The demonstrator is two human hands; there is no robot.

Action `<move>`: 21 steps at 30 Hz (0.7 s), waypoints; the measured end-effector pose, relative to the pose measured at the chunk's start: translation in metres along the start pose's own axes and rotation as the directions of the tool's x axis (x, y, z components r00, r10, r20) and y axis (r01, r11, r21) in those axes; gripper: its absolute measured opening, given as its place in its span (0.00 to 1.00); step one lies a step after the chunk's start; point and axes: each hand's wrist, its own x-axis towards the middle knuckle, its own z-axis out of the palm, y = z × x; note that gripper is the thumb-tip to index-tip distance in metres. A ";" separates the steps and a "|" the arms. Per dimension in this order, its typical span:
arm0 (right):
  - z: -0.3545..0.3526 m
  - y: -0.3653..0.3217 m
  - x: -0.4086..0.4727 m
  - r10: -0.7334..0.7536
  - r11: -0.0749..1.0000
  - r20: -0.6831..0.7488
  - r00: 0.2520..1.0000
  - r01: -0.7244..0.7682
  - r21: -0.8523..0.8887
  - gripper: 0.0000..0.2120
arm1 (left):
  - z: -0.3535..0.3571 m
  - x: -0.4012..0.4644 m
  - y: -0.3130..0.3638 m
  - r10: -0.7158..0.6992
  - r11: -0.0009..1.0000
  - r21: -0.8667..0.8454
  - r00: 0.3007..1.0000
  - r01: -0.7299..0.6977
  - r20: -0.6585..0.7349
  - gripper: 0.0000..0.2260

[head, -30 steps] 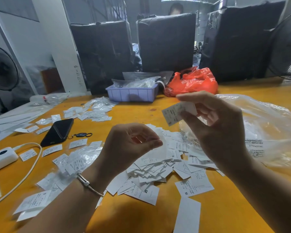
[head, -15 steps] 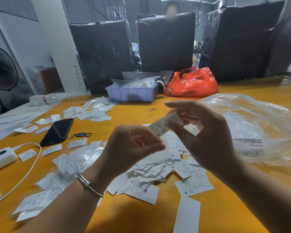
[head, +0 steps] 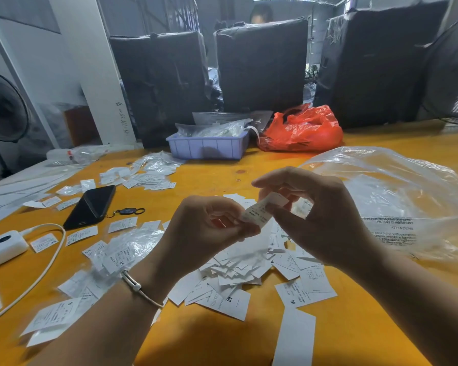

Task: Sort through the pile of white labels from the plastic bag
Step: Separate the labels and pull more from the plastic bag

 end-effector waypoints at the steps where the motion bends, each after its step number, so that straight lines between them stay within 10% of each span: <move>1: 0.000 0.000 0.000 -0.006 1.000 0.020 1.000 0.006 -0.016 0.16 | 0.000 0.000 -0.001 0.000 1.000 0.005 1.000 0.000 0.008 0.09; 21: 0.004 0.000 0.001 0.067 0.989 -0.029 0.997 -0.071 -0.132 0.07 | 0.001 0.000 -0.003 -0.128 0.989 -0.080 0.992 0.127 -0.011 0.08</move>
